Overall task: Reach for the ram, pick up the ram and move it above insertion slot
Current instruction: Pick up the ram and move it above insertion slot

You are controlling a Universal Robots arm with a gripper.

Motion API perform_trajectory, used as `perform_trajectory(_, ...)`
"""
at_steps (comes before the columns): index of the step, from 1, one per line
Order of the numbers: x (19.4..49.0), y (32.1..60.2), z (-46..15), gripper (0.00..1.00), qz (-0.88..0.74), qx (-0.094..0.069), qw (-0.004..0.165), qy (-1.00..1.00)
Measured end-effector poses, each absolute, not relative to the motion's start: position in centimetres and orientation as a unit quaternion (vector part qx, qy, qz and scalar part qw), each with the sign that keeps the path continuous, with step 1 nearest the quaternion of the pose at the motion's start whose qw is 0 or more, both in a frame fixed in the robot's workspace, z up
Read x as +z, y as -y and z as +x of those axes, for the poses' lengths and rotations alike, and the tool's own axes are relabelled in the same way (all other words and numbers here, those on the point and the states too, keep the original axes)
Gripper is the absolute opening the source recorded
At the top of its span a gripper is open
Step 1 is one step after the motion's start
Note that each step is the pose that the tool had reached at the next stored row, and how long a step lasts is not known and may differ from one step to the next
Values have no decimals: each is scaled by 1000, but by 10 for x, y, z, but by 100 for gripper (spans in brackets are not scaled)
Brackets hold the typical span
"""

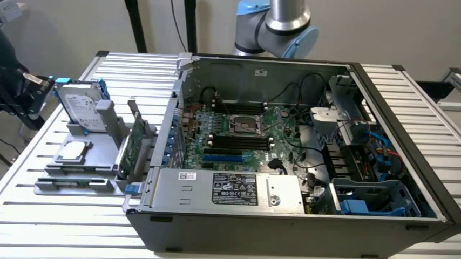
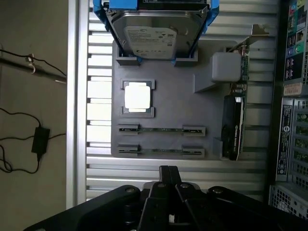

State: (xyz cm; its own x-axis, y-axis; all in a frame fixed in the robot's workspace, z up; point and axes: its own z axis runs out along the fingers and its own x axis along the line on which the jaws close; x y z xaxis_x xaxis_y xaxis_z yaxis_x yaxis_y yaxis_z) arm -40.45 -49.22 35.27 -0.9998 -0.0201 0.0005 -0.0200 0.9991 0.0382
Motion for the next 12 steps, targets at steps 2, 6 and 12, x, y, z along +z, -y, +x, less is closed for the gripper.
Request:
perform_trajectory(2, 353, 492, -405, 11, 10, -19, 0, 1000)
perform_trajectory(6, 353, 492, -405, 11, 10, -19, 0, 1000)
perform_trajectory(12, 353, 492, -404, 11, 44, -19, 1, 999)
